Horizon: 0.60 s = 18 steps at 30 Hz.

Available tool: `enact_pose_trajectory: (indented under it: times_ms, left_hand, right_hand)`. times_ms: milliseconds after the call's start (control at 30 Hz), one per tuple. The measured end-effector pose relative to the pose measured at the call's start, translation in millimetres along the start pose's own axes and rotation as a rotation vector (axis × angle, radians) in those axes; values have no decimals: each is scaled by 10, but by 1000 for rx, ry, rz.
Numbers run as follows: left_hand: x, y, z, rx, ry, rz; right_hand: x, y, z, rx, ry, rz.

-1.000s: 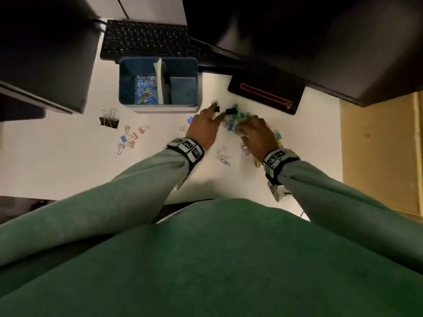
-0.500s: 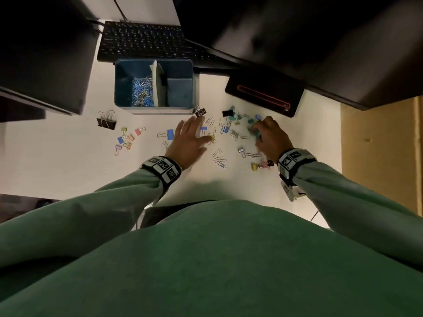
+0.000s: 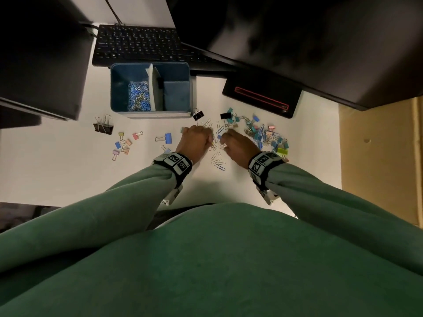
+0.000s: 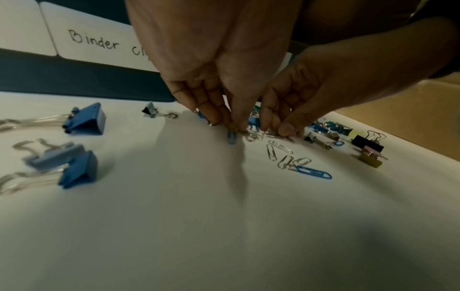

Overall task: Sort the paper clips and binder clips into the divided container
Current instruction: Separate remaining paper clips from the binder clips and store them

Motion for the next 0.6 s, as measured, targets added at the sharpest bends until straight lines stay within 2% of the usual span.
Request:
enact_pose_trajectory:
  times_ms: [67, 200, 400, 600]
  left_hand:
    - [28, 51, -35, 24, 66, 26]
    - [92, 156, -127, 43, 66, 31]
    - [48, 117, -70, -58, -62, -98]
    - [145, 208, -123, -43, 1, -12]
  right_hand:
    - [-3, -12, 2, -6, -51, 7]
    - [83, -136, 3, 15, -42, 151]
    - [72, -187, -24, 78, 60, 65]
    - [223, -30, 247, 114, 98, 171]
Point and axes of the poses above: each hand's wrist, its own y-axis away from the middle knuckle, its own x-axis out of the back of the hand, z = x × y, the point moved 1 cm from there along -y, towards the middle knuckle, and after that the axes turned 15 degrees about z, right-handed, at the moved point
